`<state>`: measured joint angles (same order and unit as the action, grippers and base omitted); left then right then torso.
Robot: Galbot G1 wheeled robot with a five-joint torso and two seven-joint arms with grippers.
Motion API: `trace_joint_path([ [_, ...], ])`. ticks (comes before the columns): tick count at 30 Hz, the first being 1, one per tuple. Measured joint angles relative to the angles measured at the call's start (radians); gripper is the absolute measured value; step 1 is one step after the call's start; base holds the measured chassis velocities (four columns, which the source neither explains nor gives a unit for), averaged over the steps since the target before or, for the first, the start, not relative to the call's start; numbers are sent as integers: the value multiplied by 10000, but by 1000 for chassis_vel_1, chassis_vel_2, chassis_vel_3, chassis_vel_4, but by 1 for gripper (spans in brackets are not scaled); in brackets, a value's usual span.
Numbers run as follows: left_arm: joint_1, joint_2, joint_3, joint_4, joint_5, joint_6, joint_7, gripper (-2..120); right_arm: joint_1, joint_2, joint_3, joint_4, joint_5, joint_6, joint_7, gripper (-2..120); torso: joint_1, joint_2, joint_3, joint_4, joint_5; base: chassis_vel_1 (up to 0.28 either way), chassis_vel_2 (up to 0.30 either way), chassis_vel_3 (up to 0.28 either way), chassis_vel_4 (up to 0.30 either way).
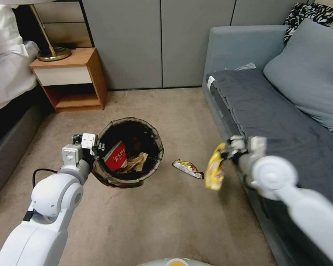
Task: Pick up the trash bin, then pick up the garbage from the floor and place it into the trash bin.
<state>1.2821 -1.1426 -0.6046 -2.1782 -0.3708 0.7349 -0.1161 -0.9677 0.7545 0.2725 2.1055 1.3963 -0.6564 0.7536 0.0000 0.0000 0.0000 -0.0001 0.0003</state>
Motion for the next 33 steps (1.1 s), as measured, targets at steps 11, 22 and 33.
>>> trace_joint_path([
  [11, 199, 35, -34, -160, 6, 8, 5, 1, 1942, -843, 918, 1406, 1376, 273, -330, 0, 0, 0, 0, 1, -6, 0, 0, 0, 0],
  [22, 221, 43, -49, -418, -137, 10, 61, 1, 8105, 1373, -3646, 734, 3561, 458, 6, 0, 0, 0, 1, 7, -7, 0, 0, 0, 0],
  [33, 207, 38, -170, -526, -333, 10, 27, 1, 9231, 3912, -6570, -495, 3758, 689, 1160, 0, 1, 0, 1, 2, -7, 0, 0, 0, 0],
])
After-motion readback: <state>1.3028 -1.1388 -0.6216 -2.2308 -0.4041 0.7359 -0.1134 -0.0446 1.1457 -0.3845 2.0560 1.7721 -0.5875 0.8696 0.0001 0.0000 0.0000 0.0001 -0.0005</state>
